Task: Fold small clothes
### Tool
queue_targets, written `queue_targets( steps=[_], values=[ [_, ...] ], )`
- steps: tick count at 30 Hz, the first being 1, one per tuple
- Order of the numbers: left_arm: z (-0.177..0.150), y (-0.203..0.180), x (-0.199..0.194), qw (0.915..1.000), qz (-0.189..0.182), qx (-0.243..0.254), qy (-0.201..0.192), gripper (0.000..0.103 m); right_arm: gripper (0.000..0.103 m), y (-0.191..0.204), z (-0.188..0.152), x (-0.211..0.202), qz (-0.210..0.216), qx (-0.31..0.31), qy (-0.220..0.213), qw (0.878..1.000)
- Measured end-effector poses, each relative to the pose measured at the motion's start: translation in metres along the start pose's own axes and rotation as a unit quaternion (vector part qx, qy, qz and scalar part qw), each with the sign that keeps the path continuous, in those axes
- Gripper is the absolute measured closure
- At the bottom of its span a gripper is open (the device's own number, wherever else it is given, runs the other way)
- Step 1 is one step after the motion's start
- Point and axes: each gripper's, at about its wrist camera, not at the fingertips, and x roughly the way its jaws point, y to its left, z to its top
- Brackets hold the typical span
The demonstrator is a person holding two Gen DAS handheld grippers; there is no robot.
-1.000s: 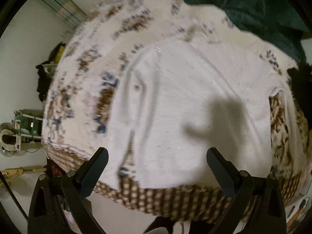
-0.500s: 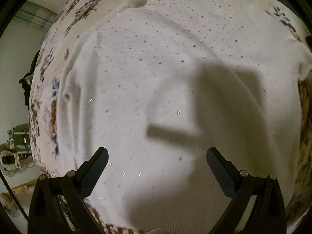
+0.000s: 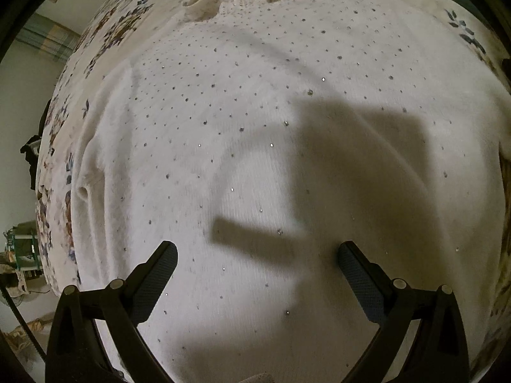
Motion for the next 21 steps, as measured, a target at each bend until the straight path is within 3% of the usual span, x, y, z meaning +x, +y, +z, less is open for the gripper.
queue_targets(
  steps=[2,6,9,11,12,13,14,18,21],
  values=[
    [-0.001,0.001,-0.001,1.0,0.0,0.002,-0.007,0.0,0.044,-0.011,-0.01,-0.008,0.016,0.027,-0.017,0.999],
    [-0.005,0.005,0.005,1.0,-0.002,0.004,-0.005,0.0,0.039,-0.035,-0.034,0.006,0.054,0.11,-0.003,0.992],
    [-0.006,0.011,0.013,0.9999,-0.009,-0.006,0.005,0.0,0.039,-0.054,-0.055,0.043,0.132,0.204,0.034,0.969],
    [-0.007,0.017,0.016,0.9998,-0.014,-0.016,0.006,0.0,0.04,-0.056,-0.059,0.054,0.167,0.241,0.029,0.955],
    [-0.007,0.02,0.017,0.9997,-0.015,-0.02,0.005,0.0,0.042,-0.056,-0.064,0.053,0.178,0.263,0.006,0.948],
    [-0.007,0.024,0.018,0.9996,-0.015,-0.025,0.003,0.0,0.069,-0.054,-0.065,0.048,0.183,0.272,-0.017,0.945],
    [-0.007,0.029,0.019,0.9994,-0.017,-0.029,0.003,0.0,0.094,-0.05,-0.066,0.044,0.177,0.268,-0.03,0.947],
    [-0.008,0.053,0.019,0.9984,-0.023,-0.052,0.003,0.0,0.095,-0.017,-0.072,0.014,0.148,0.201,-0.063,0.966],
    [-0.008,0.081,0.016,0.9964,-0.029,-0.079,0.0,0.0,0.095,0.042,-0.086,-0.042,0.121,0.079,-0.108,0.984]
  ],
)
